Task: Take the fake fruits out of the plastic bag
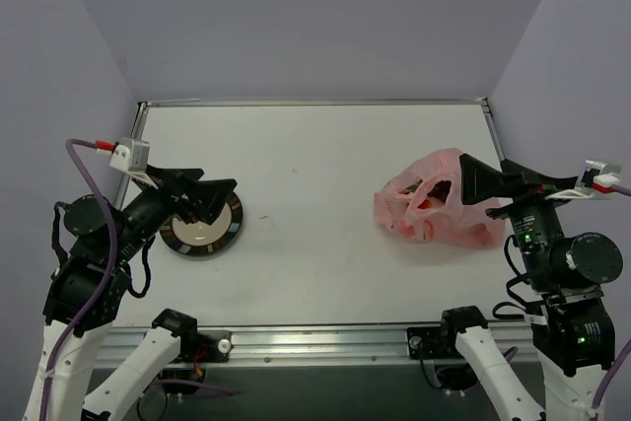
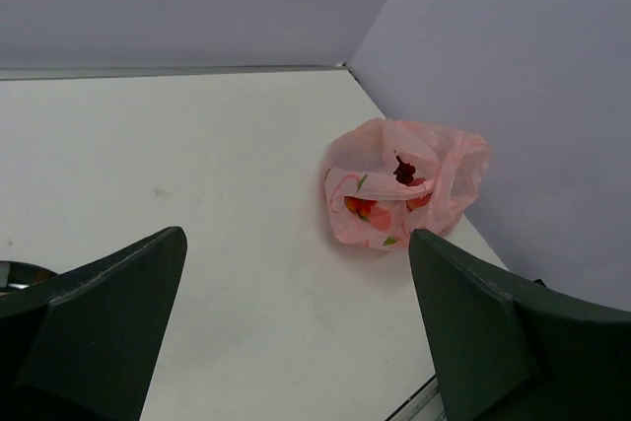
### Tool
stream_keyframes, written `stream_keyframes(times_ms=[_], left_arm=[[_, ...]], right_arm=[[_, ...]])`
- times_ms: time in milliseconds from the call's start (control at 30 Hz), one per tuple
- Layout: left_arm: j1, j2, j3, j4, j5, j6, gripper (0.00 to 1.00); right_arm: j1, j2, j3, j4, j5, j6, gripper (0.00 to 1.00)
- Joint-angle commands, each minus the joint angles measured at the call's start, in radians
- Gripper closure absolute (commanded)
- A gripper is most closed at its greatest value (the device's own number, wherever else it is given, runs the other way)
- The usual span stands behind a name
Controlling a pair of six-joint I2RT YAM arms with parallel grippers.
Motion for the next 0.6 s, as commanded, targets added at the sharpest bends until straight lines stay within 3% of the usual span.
stream_keyframes(times_ms=[0,433,567], left_arm=[[-0.003,0.004,0.051,0.007,0.011,0.005,0.06],[-0.003,0.038,0.023,0.070,0.039,-0.048,0.06],[-0.010,0.132,-0.018,0.215,0.120,-0.172,0.06]], right_arm=[[0.001,-0.003,0.049,-0.046,0.028,-0.035,0.01],[-0.001,0.008,0.021,-0.055,0.028,-0.030,0.02],[-0.001,0.013,-0.016,-0.058,0.035,-0.012,0.03]])
